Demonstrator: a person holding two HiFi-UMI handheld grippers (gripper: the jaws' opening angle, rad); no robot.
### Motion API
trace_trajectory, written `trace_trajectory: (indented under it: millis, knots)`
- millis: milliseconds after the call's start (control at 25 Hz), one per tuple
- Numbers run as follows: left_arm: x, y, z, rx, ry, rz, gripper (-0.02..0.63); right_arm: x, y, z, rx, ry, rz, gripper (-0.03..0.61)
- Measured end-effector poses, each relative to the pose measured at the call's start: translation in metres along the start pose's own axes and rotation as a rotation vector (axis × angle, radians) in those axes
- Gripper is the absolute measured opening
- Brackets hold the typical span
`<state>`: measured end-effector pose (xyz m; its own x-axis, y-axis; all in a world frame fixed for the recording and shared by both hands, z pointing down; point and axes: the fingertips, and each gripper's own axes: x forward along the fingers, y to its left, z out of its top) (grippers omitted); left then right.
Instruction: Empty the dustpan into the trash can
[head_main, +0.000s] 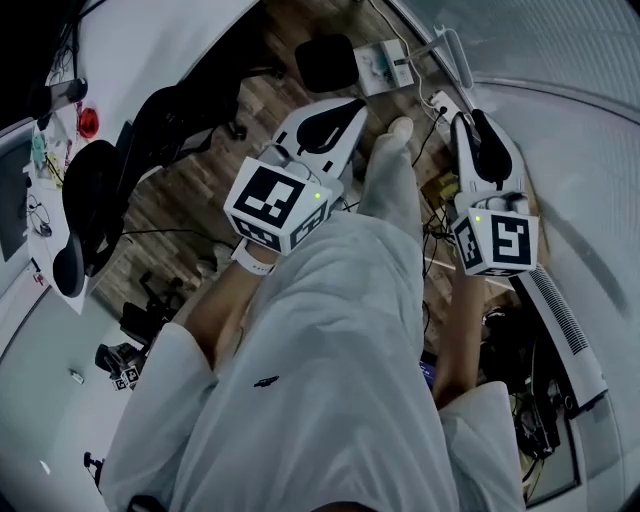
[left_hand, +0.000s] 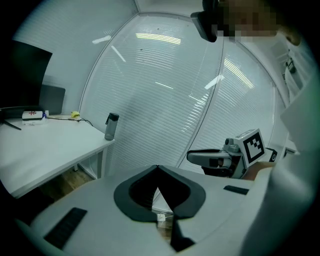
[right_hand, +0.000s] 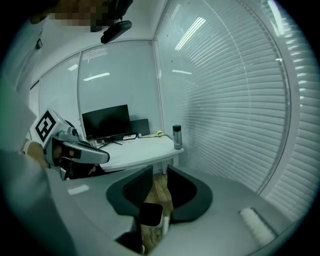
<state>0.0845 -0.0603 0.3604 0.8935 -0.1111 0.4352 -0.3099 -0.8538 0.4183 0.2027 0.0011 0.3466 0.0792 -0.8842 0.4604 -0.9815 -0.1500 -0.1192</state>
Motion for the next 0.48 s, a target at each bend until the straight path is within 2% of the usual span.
trace_trajectory:
  millis: [80,160,240,280,480]
  knots:
    - [0.01,0.003,-0.004,-0.005,0.01,0.003,0.006,0.01,-0.006,-0.005,-0.006,0.013,0.01,0.107]
    - [0.018,0.006,-0.006,-0.007,0.019,0.006,0.006,0.021,-0.012,-0.011,-0.011,0.029,0.016,0.143]
    - [0.027,0.01,-0.007,-0.009,0.022,0.014,0.006,0.034,-0.021,-0.017,-0.01,0.05,0.011,0.242]
    - [0.031,0.013,-0.008,-0.017,0.024,0.02,0.006,0.041,-0.026,-0.02,-0.01,0.06,0.006,0.27]
    - [0.055,0.023,-0.021,-0.053,0.047,0.049,0.006,0.071,-0.05,-0.034,-0.032,0.092,0.024,0.308]
